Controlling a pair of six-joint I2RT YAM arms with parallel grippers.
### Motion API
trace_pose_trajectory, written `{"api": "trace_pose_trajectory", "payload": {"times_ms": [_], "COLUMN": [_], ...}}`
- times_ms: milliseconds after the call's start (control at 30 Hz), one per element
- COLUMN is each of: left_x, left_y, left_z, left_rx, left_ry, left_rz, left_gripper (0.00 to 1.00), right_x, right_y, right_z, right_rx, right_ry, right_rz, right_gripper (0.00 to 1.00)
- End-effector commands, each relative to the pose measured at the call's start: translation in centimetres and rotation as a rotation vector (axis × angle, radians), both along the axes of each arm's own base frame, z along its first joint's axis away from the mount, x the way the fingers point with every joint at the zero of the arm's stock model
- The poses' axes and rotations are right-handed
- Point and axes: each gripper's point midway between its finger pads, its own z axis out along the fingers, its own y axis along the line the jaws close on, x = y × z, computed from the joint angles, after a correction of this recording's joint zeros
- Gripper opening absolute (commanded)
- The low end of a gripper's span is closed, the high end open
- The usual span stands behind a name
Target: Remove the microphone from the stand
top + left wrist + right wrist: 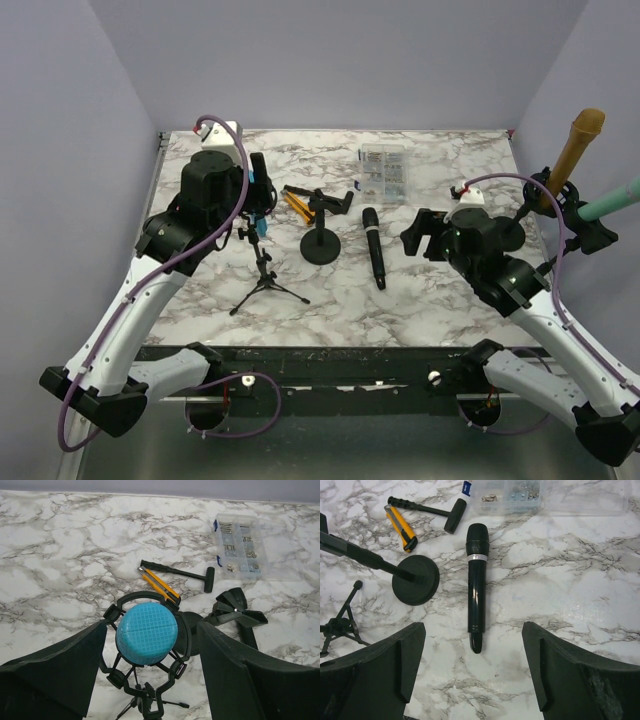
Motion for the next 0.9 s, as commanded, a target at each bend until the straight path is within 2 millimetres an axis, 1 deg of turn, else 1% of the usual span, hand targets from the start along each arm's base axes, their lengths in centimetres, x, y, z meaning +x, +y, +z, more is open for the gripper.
{"api": "trace_pose_trajectory", "payload": {"times_ms": [0, 100, 167, 267, 433, 467, 533, 600, 667, 767, 867], "left_x": [0.0, -0.1, -0.1, -0.1, 0.2, 0.2, 0.4, 0.4, 0.4, -0.1, -0.8], "left_y": [0.0, 0.1, 0.3, 0.5, 0.5, 0.4, 0.3, 0.2, 0.1, -0.2, -0.3], "left_z": [-1.0, -1.3, -1.5, -1.5, -1.5, -1.5, -1.2, -0.3, 1.4, 4.6, 7.2], "left_rx": [0.020, 0.044, 0.064, 0.079, 0.095, 0.098, 0.101, 0.101, 0.093, 0.076, 0.059], "left_ry": [0.022, 0.031, 0.035, 0.031, 0.032, 0.032, 0.029, 0.012, -0.019, -0.078, -0.130], "left_rz": [0.029, 0.044, 0.055, 0.065, 0.067, 0.064, 0.057, 0.048, 0.036, -0.009, -0.043], "left_gripper": [0.71, 0.65, 0.64, 0.56, 0.52, 0.49, 0.39, 0.32, 0.24, 0.16, 0.11], "right_x": [-0.6, -0.6, -0.4, -0.4, -0.5, -0.5, -0.6, -0.6, -0.5, -0.4, -0.4], "right_y": [0.7, 0.9, 1.1, 1.4, 2.2, 2.2, 2.1, 2.0, 2.0, 1.9, 1.8], "right_z": [-0.4, -1.1, -1.2, -1.4, -2.0, -2.1, -2.2, -2.1, -2.0, -1.9, -2.1], "right_rx": [-0.007, -0.021, -0.024, -0.013, 0.006, 0.005, 0.000, -0.003, -0.007, -0.011, -0.018], "right_ry": [0.018, 0.046, 0.056, 0.063, 0.083, 0.086, 0.092, 0.092, 0.089, 0.085, 0.089], "right_rz": [0.058, 0.068, 0.070, 0.078, 0.106, 0.106, 0.106, 0.103, 0.103, 0.100, 0.095], "right_gripper": [0.86, 0.86, 0.86, 0.86, 0.85, 0.85, 0.85, 0.85, 0.86, 0.85, 0.85]}}
